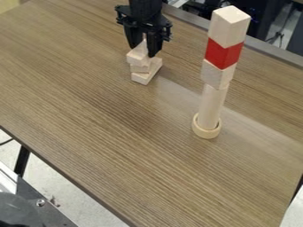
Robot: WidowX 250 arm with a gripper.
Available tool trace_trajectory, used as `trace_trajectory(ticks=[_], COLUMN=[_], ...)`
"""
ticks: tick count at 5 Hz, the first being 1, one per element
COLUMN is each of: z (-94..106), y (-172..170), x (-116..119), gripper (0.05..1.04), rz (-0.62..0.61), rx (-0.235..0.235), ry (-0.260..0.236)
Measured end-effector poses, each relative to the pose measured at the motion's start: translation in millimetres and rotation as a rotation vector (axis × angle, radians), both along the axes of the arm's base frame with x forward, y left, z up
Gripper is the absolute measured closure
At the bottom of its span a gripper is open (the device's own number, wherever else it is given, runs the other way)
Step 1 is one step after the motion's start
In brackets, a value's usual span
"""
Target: Put the rectangular on top of the rectangular block next to it
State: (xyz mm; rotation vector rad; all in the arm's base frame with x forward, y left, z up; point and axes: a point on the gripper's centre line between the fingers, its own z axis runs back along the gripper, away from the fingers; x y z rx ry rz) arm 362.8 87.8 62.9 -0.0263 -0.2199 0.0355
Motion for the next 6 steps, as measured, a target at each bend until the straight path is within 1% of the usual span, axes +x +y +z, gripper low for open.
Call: trace_trajectory(ticks=[2, 3, 4, 5, 6], z=[-1.5, -2.2, -3.4, -10.8, -1.4], y=[-1.5, -1.9, -4.4, -6.0, -5.5], x=[-2.4, -2.7, -4.2, -12.0, -13.2], gripper=[0.549, 0.485, 0.184, 0.073, 0.079], rz=[-0.002, -0.004, -0.021, -0.04, -0.051], rx=[-0.006, -0.005, 0.009, 0.015, 0.027], ry=[0.006, 0.006, 0.02, 0.048, 0.022])
